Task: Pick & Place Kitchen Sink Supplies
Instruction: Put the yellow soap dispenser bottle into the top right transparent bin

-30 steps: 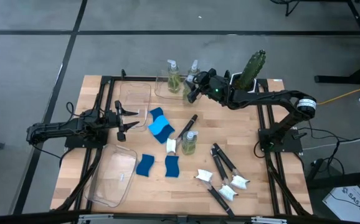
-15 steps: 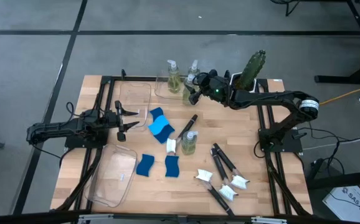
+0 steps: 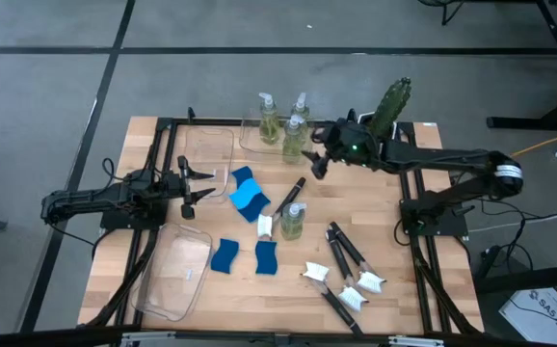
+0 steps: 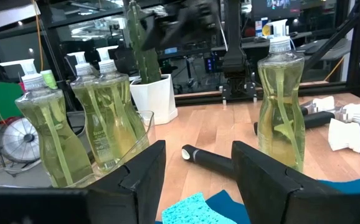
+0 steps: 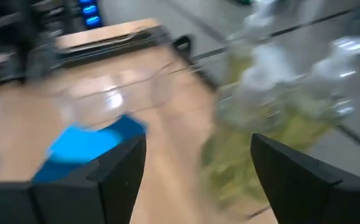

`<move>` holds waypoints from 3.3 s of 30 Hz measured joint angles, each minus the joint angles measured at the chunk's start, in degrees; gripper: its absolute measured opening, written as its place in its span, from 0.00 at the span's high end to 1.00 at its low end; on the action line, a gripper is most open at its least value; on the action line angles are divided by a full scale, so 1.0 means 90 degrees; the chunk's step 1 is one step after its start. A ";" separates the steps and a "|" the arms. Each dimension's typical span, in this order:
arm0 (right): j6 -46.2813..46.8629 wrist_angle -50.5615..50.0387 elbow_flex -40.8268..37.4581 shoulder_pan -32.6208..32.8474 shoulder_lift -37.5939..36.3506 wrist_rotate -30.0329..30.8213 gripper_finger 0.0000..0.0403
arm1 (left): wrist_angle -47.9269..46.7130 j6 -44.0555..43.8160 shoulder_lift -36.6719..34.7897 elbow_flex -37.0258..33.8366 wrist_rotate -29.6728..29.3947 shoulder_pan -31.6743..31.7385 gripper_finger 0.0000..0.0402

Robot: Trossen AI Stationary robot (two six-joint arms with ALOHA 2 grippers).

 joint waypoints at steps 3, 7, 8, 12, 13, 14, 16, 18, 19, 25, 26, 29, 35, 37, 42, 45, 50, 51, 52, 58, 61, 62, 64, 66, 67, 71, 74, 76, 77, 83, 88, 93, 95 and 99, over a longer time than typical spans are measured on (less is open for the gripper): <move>-0.0003 -0.0554 0.0000 0.0108 -0.0283 -0.0566 0.29 | 0.0000 0.0000 0.0000 0.0001 -0.0002 -0.0001 0.55; -0.0097 -0.1082 0.0000 0.0195 -0.0538 -0.1243 0.29 | 0.0000 0.0000 0.0001 0.0000 -0.0002 0.0000 0.55; -0.0154 -0.1209 0.0000 0.0218 -0.0566 -0.1437 0.29 | 0.0000 0.0000 0.0000 0.0000 -0.0002 0.0001 0.56; -0.0299 -0.1723 0.0000 0.0321 -0.0590 -0.2126 0.29 | 0.0000 0.0000 0.0002 0.0002 -0.0002 0.0001 0.55; -0.0301 -0.1831 -0.0002 0.0356 -0.0590 -0.2262 0.29 | 0.0000 0.0000 0.0000 0.0000 -0.0003 -0.0001 0.55; -0.0301 -0.1891 -0.0017 0.0402 -0.0583 -0.2380 0.29 | 0.0000 0.0000 0.0000 0.0000 -0.0003 0.0001 0.55; -0.0305 -0.1891 -0.0022 0.0518 -0.0549 -0.2514 0.29 | 0.0000 0.0000 0.0001 0.0000 -0.0002 0.0001 0.55; -0.0319 -0.1854 -0.0027 0.0660 -0.0522 -0.2535 0.29 | 0.0000 0.0000 0.0000 0.0001 -0.0004 0.0000 0.55; -0.0329 -0.1782 -0.0027 0.0743 -0.0507 -0.2539 0.29 | 0.0000 0.0000 0.0000 0.0000 -0.0002 0.0001 0.56; -0.0518 -0.1412 -0.0027 0.1231 -0.0460 -0.2546 0.29 | 0.0000 0.0000 0.0002 0.0000 -0.0002 0.0001 0.55; -0.0546 -0.1330 -0.0027 0.1308 -0.0449 -0.2548 0.29 | 0.0000 0.0000 0.0000 0.0001 -0.0002 0.0001 0.55; -0.0566 -0.0929 -0.0027 0.1489 -0.0349 -0.2546 0.29 | 0.0000 0.0000 0.0000 0.0001 -0.0002 0.0000 0.55; -0.0682 -0.0180 -0.0027 0.1659 0.0094 -0.2540 0.29 | 0.0000 0.0000 0.0000 0.0001 -0.0002 0.0000 0.55; -0.0686 0.0093 -0.0027 0.1669 0.0269 -0.2539 0.29 | 0.0000 0.0000 0.0002 0.0002 -0.0002 -0.0001 0.55; -0.0749 0.0948 -0.0027 0.1669 0.0688 -0.2547 0.29 | 0.0000 0.0000 0.0002 0.0002 -0.0002 0.0000 0.56; -0.0820 0.1132 -0.0027 0.1669 0.0806 -0.2556 0.29 | 0.0000 0.0000 0.0000 0.0001 -0.0002 -0.0001 0.55; -0.0746 0.1126 -0.0027 0.1669 0.0835 -0.2554 0.35 | 0.0000 0.0000 0.0000 0.0000 -0.0002 -0.0001 0.55; -0.0722 0.1126 -0.0027 0.1669 0.0835 -0.2554 0.37 | 0.0000 0.0000 0.0000 0.0001 -0.0002 0.0001 0.56; -0.0721 0.1126 -0.0027 0.1669 0.0835 -0.2554 0.41 | 0.0000 0.0000 0.0002 0.0000 -0.0002 0.0001 0.56; -0.0863 0.1126 -0.0027 0.1669 0.0835 -0.2551 0.68 | 0.0000 0.0000 0.0002 0.0002 -0.0002 0.0001 0.55; -0.0912 0.1120 -0.0020 0.1666 0.0835 -0.2542 0.72 | 0.0000 0.0000 0.0000 0.0000 -0.0002 0.0001 0.55; -0.0921 0.1103 -0.0004 0.1666 0.0835 -0.2542 0.72 | 0.0000 0.0000 0.0000 0.0001 -0.0002 0.0000 0.56; -0.0966 0.1056 0.0043 0.1666 0.0838 -0.2544 0.72 | 0.0000 0.0000 0.0001 0.0002 -0.0002 0.0000 0.56; -0.1043 0.0965 0.0130 0.1664 0.0840 -0.2547 0.72 | 0.0000 0.0000 0.0001 0.0002 -0.0002 -0.0001 0.56; -0.1087 0.0878 0.0200 0.1651 0.0844 -0.2543 0.72 | 0.0000 0.0000 0.0000 0.0001 -0.0002 0.0001 0.55; -0.1185 0.0538 0.0647 0.1535 0.0847 -0.2534 0.72 | 0.0000 0.0000 0.0002 0.0000 -0.0002 -0.0001 0.55; -0.1177 0.0427 0.0954 0.1409 0.0847 -0.2527 0.72 | 0.0000 0.0000 0.0000 0.0001 -0.0002 0.0000 0.56; -0.1176 0.0411 0.1129 0.1333 0.0847 -0.2515 0.72 | 0.0000 0.0000 0.0002 0.0001 -0.0002 0.0001 0.56; -0.1178 0.0408 0.1213 0.1294 0.0847 -0.2515 0.72 | 0.0000 0.0000 0.0001 0.0000 -0.0002 0.0000 0.56; -0.1205 0.0602 0.1568 0.1027 0.0845 -0.2537 0.72 | 0.0000 0.0000 0.0000 0.0001 -0.0002 -0.0001 0.55; -0.1191 0.0836 0.1668 0.0837 0.0845 -0.2534 0.72 | 0.0000 0.0000 0.0002 0.0000 -0.0002 0.0001 0.55; -0.1289 0.1439 0.1668 0.0690 0.0878 -0.2539 0.72 | 0.0000 0.0000 0.0001 0.0001 -0.0002 -0.0001 0.56; -0.1519 0.1676 0.1668 0.0626 0.0943 -0.2557 0.72 | 0.0000 0.0000 0.0000 0.0002 -0.0002 0.0001 0.55; -0.1945 0.2284 0.1676 0.0436 0.1151 -0.2556 0.72 | 0.0000 0.0000 0.0001 0.0001 -0.0005 -0.0001 0.55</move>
